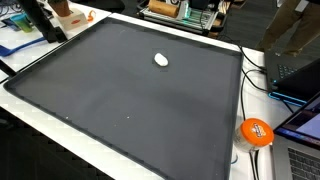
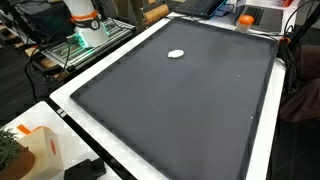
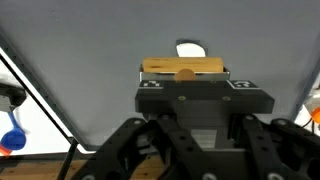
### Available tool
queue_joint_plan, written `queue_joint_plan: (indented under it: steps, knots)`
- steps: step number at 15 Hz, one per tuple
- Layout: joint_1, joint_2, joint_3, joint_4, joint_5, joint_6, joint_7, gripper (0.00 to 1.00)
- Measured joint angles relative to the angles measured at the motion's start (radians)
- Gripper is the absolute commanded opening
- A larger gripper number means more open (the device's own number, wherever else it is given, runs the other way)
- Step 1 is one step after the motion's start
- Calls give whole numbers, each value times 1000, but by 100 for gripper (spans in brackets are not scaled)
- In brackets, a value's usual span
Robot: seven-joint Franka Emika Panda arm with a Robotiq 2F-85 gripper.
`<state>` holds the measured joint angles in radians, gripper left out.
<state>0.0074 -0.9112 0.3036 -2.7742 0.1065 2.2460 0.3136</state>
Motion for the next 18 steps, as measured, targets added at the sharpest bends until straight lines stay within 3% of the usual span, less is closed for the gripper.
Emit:
queue_joint_plan:
  steps: [6,7,10,11,18]
  knots:
    - [-20,146,29,28,-50,173,76,22]
    - [-24,160,31,32,-58,185,84,47]
    - [-25,188,31,45,-69,186,86,47]
    - [-25,193,31,48,-70,186,86,22]
    - [-24,217,28,47,-74,187,86,22]
